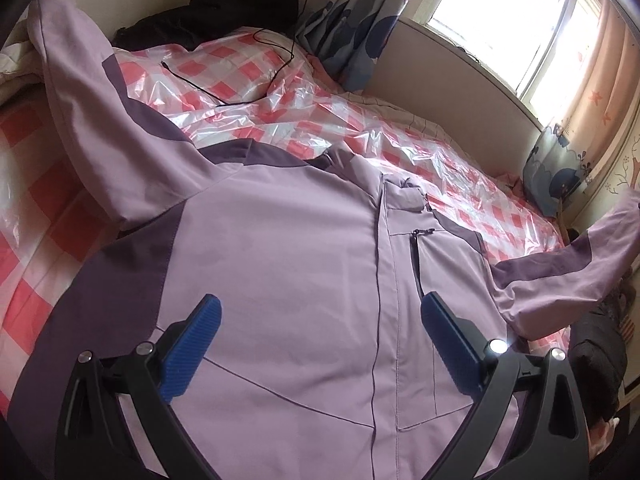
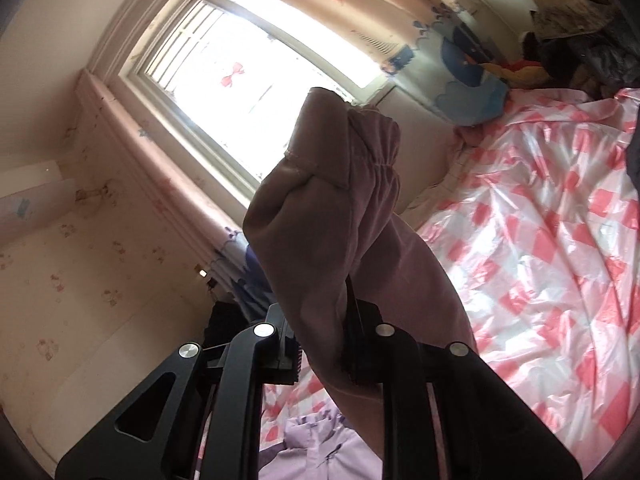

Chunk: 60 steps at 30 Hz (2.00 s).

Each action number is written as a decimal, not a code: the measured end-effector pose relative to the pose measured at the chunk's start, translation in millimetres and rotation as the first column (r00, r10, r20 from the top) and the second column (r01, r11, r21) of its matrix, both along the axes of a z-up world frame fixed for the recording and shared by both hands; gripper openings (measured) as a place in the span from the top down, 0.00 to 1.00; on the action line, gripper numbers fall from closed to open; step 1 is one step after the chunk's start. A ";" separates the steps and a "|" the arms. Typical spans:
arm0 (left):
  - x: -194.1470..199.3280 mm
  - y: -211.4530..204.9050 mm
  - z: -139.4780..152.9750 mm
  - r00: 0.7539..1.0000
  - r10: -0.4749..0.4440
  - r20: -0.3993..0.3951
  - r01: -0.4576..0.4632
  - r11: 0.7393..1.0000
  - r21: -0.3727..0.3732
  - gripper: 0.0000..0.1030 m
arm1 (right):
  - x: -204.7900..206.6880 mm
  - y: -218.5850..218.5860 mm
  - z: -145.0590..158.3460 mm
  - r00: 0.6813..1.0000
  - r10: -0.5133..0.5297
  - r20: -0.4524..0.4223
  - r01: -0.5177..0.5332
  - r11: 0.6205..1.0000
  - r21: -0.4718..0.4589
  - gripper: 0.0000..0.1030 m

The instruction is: Fold large clothes

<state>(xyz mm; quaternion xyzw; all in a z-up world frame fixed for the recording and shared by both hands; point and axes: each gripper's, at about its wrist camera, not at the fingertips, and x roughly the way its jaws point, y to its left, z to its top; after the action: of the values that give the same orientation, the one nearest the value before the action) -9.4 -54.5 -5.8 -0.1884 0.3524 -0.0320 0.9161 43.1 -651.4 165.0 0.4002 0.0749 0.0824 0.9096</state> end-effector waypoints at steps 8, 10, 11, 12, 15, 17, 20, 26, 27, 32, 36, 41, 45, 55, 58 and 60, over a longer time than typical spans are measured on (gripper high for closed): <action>-16.5 37.2 24.5 0.998 0.039 0.047 -0.040 0.999 0.025 0.07 | 40.1 141.4 45.4 0.971 0.235 0.039 -0.230 0.968 -0.098 0.84; -20.4 48.5 28.1 0.997 0.051 0.052 -0.053 0.998 0.032 0.07 | 45.5 178.4 50.9 0.959 0.283 0.031 -0.275 0.950 -0.146 0.84; -22.1 55.8 29.7 0.997 0.059 0.052 -0.061 0.998 0.033 0.07 | 49.4 199.0 51.3 0.951 0.309 0.023 -0.301 0.938 -0.173 0.84; -23.6 63.0 30.7 0.997 0.066 0.050 -0.068 0.997 0.035 0.07 | 52.7 217.9 50.5 0.943 0.332 0.014 -0.323 0.926 -0.194 0.84; -26.9 82.2 33.2 0.995 0.093 0.042 -0.094 0.995 0.040 0.07 | 61.8 267.6 36.0 0.919 0.392 -0.024 -0.387 0.893 -0.231 0.84; -28.6 94.9 34.8 0.993 0.110 0.037 -0.112 0.993 0.043 0.07 | 68.3 297.9 18.4 0.904 0.422 -0.065 -0.424 0.870 -0.250 0.84; -31.3 108.8 35.5 0.991 0.131 0.025 -0.132 0.990 0.039 0.07 | 74.4 331.3 -13.6 0.879 0.459 -0.127 -0.477 0.843 -0.248 0.84; -34.7 131.1 34.9 0.987 0.158 0.005 -0.158 0.987 0.017 0.07 | 85.1 385.6 -90.0 0.826 0.502 -0.256 -0.557 0.799 -0.226 0.84; -35.1 134.0 34.6 0.987 0.161 0.001 -0.161 0.987 0.013 0.07 | 86.6 396.1 -102.3 0.815 0.511 -0.275 -0.571 0.791 -0.221 0.84; -35.9 143.0 32.0 0.984 0.175 -0.017 -0.175 0.984 -0.003 0.07 | 92.2 439.0 -154.4 0.776 0.521 -0.354 -0.613 0.756 -0.231 0.84; -33.4 142.0 28.9 0.985 0.168 -0.033 -0.168 0.986 -0.008 0.07 | 100.5 463.4 -196.0 0.752 0.506 -0.421 -0.631 0.737 -0.242 0.80; -32.5 140.3 28.1 0.987 0.158 -0.038 -0.158 0.987 -0.003 0.07 | 100.0 492.7 -250.1 0.661 0.501 -0.558 -0.706 0.668 -0.237 0.64; -30.3 140.6 24.6 0.986 0.158 -0.054 -0.158 0.987 -0.009 0.07 | 98.4 506.9 -264.8 0.625 0.521 -0.582 -0.741 0.630 -0.233 0.33; -32.2 130.8 30.7 0.986 0.164 0.025 -0.164 0.986 0.003 0.07 | 51.1 468.0 -193.1 0.701 0.538 -0.469 -0.699 0.649 -0.301 0.07; -27.7 110.3 38.4 0.990 0.071 0.118 -0.073 0.997 0.012 0.07 | 34.4 384.1 -181.2 0.817 0.342 -0.464 -0.513 0.799 -0.314 0.07; -9.4 89.8 43.2 0.990 -0.001 0.144 0.001 1.000 0.001 0.07 | 27.6 329.6 -184.5 0.860 0.202 -0.468 -0.379 0.868 -0.322 0.07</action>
<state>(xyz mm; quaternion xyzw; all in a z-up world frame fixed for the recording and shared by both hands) -18.8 35.4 37.5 -0.1849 0.2854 -0.0459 0.9393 70.7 -321.9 -19.5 0.1958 0.3447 0.1164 0.9107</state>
